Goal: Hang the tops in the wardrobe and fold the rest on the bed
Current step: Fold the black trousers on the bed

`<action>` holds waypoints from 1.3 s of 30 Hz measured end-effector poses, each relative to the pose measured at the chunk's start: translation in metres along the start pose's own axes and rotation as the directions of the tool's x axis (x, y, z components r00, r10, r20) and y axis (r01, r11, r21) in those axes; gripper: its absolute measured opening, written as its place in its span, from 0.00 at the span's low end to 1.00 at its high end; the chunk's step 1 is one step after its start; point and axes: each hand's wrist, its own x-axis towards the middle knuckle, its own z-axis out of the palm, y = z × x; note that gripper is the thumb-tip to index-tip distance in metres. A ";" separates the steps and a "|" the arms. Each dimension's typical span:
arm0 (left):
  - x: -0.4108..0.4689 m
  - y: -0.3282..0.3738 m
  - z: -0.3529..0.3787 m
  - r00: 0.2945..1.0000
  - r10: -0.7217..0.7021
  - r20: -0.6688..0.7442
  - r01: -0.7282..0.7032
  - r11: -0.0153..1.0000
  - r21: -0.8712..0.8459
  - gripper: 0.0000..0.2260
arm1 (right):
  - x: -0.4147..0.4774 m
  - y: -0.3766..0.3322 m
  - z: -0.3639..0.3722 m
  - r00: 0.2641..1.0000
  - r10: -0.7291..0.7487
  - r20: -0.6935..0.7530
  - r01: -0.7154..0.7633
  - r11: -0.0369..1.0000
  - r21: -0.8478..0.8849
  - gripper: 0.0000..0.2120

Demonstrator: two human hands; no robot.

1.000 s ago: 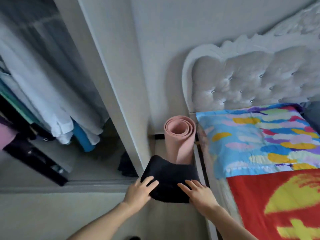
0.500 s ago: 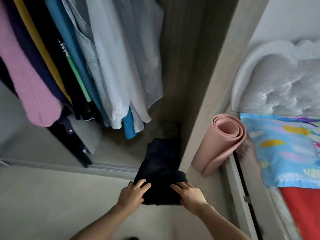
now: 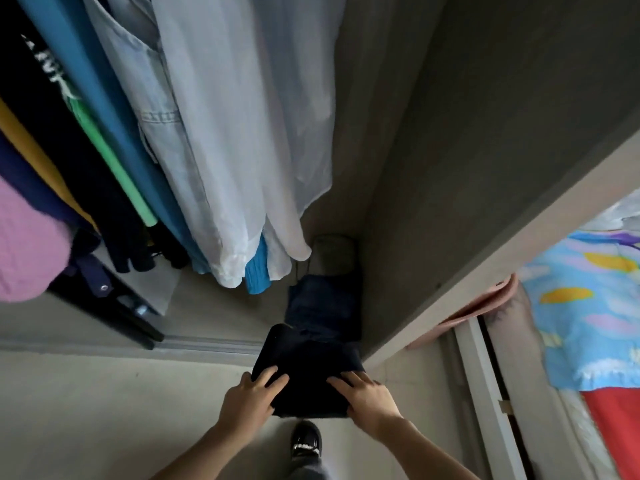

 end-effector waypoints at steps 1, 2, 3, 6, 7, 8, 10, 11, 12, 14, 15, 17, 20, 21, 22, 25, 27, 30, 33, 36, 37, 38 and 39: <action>0.012 -0.004 0.001 1.000 0.006 -0.002 -0.006 1.000 0.000 0.47 | 0.010 0.006 0.000 1.000 0.009 0.003 -0.009 1.000 -0.009 0.32; 0.028 -0.009 0.003 1.000 -0.001 -0.004 0.001 1.000 0.011 0.47 | 0.023 0.013 0.004 1.000 0.019 0.005 -0.019 1.000 -0.015 0.31; 0.048 -0.016 0.004 1.000 0.002 -0.006 -0.002 1.000 0.029 0.47 | 0.038 0.020 0.006 0.998 0.046 0.049 -0.045 0.999 -0.028 0.30; 0.102 -0.038 0.017 0.998 0.017 -0.057 -0.015 0.999 0.044 0.46 | 0.091 0.045 0.022 1.000 0.028 -0.009 -0.028 0.999 -0.045 0.36; 0.121 -0.044 0.023 0.998 0.005 -0.055 -0.003 0.999 0.047 0.46 | 0.111 0.056 0.031 0.998 0.055 0.015 -0.054 0.997 -0.063 0.40; 0.138 -0.048 0.025 0.998 0.000 -0.069 0.003 0.998 0.056 0.46 | 0.132 0.067 0.037 0.997 0.068 -0.029 -0.069 0.996 -0.058 0.41; 0.176 -0.059 0.033 0.993 -0.004 -0.115 0.014 0.996 0.093 0.46 | 0.169 0.083 0.051 0.987 0.098 -0.129 -0.113 0.987 -0.112 0.42; 0.197 -0.064 0.040 0.989 -0.009 -0.147 0.024 0.994 0.102 0.46 | 0.184 0.089 0.052 0.983 0.104 -0.151 -0.134 0.971 -0.198 0.40; 0.224 -0.073 0.054 0.985 -0.005 -0.173 0.023 0.995 0.101 0.45 | 0.201 0.098 0.059 0.977 0.114 -0.182 -0.158 0.956 -0.246 0.34; 0.267 -0.079 0.072 0.986 -0.019 -0.164 0.033 0.996 0.083 0.49 | 0.224 0.114 0.076 0.949 0.222 -0.223 -0.273 0.933 -0.233 0.19; 0.282 -0.079 0.078 0.991 -0.029 -0.128 0.040 0.995 0.087 0.52 | 0.231 0.121 0.087 0.932 0.295 -0.211 -0.337 0.918 -0.208 0.21; 0.303 -0.079 0.095 0.997 -0.061 -0.056 0.066 0.994 0.085 0.49 | 0.239 0.124 0.110 0.902 0.408 -0.143 -0.427 0.892 -0.147 0.35; 0.298 -0.082 0.114 0.998 -0.060 0.030 0.057 0.994 0.092 0.38 | 0.229 0.123 0.130 0.872 0.490 -0.010 -0.486 0.862 -0.144 0.33; 0.290 -0.084 0.116 1.000 -0.026 0.001 0.025 0.992 0.122 0.39 | 0.226 0.119 0.130 0.863 0.503 0.054 -0.495 0.861 -0.113 0.31; 0.280 -0.085 0.113 1.000 -0.005 0.019 0.002 0.992 0.128 0.43 | 0.222 0.113 0.128 0.862 0.499 0.089 -0.491 0.865 -0.101 0.29; 0.257 -0.090 0.106 1.000 0.018 0.011 -0.020 0.990 0.142 0.49 | 0.203 0.095 0.108 0.866 0.494 0.079 -0.494 0.869 -0.024 0.27; 0.239 -0.084 0.086 0.999 0.039 0.004 -0.039 0.992 0.123 0.47 | 0.189 0.086 0.086 0.865 0.498 0.061 -0.498 0.867 -0.011 0.25; 0.207 -0.065 0.044 0.998 0.068 -0.005 -0.066 0.990 0.124 0.45 | 0.166 0.069 0.048 0.860 0.509 0.022 -0.510 0.860 0.022 0.23; 0.180 -0.048 0.009 0.997 0.074 -0.034 -0.068 0.988 0.141 0.41 | 0.138 0.052 0.017 0.861 0.508 0.025 -0.509 0.860 0.040 0.22; 0.147 -0.024 -0.026 0.996 0.076 -0.039 -0.067 0.980 0.188 0.36 | 0.107 0.035 -0.004 0.869 0.493 0.030 -0.494 0.869 0.032 0.24; 0.136 -0.016 -0.037 0.998 0.069 -0.008 -0.067 0.987 0.150 0.34 | 0.096 0.030 -0.009 0.873 0.488 0.020 -0.489 0.871 0.044 0.24; 0.125 -0.008 -0.047 0.997 0.068 0.020 -0.070 0.993 0.097 0.31 | 0.082 0.023 -0.017 0.867 0.499 0.015 -0.498 0.864 0.070 0.24; 0.118 -0.003 -0.051 0.995 0.082 0.049 -0.086 0.991 0.099 0.29 | 0.072 0.019 -0.023 0.863 0.506 0.008 -0.504 0.859 0.090 0.24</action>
